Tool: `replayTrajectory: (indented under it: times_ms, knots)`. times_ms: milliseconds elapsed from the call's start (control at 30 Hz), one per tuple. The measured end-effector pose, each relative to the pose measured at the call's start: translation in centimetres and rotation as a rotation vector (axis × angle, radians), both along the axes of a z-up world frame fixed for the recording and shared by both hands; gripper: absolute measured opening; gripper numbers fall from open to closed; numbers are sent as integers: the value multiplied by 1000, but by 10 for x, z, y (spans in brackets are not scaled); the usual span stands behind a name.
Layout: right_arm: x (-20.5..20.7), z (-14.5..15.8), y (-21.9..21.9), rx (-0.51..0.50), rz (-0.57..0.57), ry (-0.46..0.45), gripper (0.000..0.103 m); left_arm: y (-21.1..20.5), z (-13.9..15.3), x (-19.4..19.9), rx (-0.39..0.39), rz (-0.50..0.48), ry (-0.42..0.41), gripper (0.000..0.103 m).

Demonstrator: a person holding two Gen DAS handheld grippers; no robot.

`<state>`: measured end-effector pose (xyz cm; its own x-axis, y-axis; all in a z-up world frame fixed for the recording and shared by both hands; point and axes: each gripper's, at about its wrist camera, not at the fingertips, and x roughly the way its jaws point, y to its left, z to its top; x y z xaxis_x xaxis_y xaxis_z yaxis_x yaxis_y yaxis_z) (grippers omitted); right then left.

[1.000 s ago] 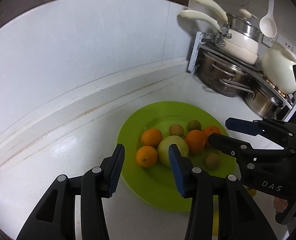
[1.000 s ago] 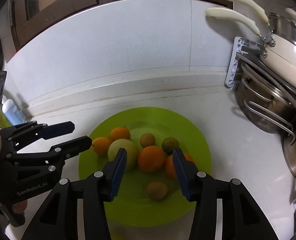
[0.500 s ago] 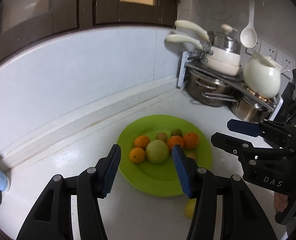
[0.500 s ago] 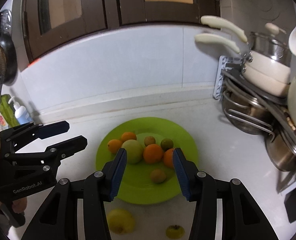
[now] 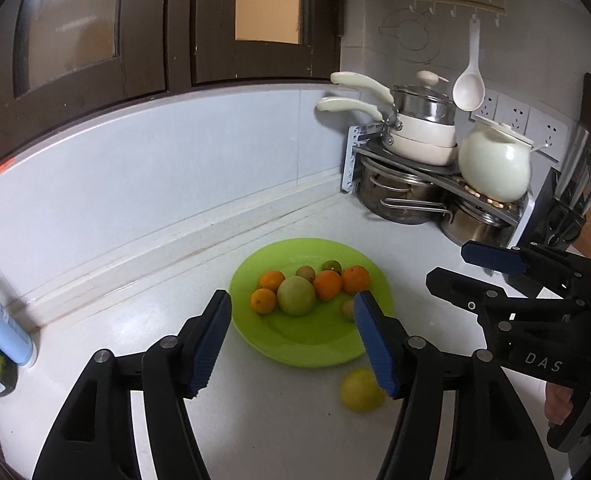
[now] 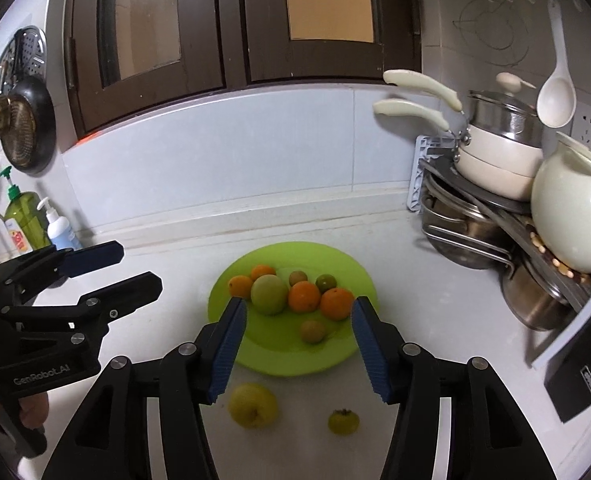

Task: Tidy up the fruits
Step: 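Move both open tools back toward the last fruits on the counter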

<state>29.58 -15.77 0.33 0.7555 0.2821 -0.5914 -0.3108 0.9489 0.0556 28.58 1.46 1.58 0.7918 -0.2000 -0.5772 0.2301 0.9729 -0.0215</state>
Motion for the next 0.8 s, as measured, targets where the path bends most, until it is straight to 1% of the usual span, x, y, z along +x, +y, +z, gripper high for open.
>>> replayTrajectory:
  times_ms: [167,233,333,600,800]
  knots:
    - [-17,0,-9,-8,-7,-7,55,-12,1,-17,21,-14,-18,69]
    - [-22,-1,-15,-9,-10,-5,56,-17,1,-22,32,-17,-23,73]
    - [-30,-3,-24,-8,-12,-6,58,-26,-1,-28,36,-22,-26,78]
    - [-40,-13,-40,-21,6,13,58,-46,-13,-40,60,-32,-7,81]
    - [-41,-30,-48,-40,28,50,59,-56,-33,-44,77,-43,40,82]
